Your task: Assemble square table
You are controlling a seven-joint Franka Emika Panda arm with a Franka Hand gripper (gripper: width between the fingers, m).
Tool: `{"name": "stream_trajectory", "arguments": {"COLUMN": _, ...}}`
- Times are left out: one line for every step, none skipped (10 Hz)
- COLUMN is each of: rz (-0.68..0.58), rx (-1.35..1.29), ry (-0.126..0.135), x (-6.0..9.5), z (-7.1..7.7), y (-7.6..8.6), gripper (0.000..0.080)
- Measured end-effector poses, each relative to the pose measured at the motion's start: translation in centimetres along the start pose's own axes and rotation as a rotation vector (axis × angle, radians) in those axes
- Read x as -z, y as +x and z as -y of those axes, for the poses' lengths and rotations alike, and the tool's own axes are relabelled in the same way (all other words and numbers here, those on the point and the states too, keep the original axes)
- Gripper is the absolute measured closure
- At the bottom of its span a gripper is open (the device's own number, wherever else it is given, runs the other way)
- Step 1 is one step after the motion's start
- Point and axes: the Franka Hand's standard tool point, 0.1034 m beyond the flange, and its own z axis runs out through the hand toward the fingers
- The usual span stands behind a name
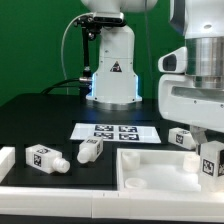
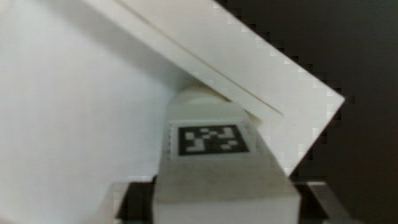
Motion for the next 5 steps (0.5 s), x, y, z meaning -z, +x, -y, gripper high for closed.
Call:
{"name": "stream_trajectory", "arguments": {"rz": 0.016, "rx": -0.124, "ry": 0.006, "x": -0.04, "z": -0.01, "y": -0.08, "gripper": 0.0514}}
{"name": "stream_trajectory", "arguments": {"rz": 0.029, "rx": -0.252, "ry": 0.009, "x": -0.04, "z": 0.02, "y": -0.15, "gripper": 0.0514}}
{"name": "stream_trajectory", "arguments": {"rz": 0.043, "rx": -0.424, "ry": 0.015, "x": -0.06, "z": 0.12, "y": -0.26, "gripper": 0.0514}}
{"name": "stream_trajectory", "arguments": {"rz": 0.045, "rx": -0.540, "ry": 0.020, "x": -0.09, "z": 0.16, "y": -0.33, "gripper": 0.0514}}
{"name": "stream_trajectory", "arguments": {"rz": 0.044, "rx": -0.593, "ry": 0.020, "x": -0.04, "z": 0.13, "y": -0.25, "gripper": 0.0514}}
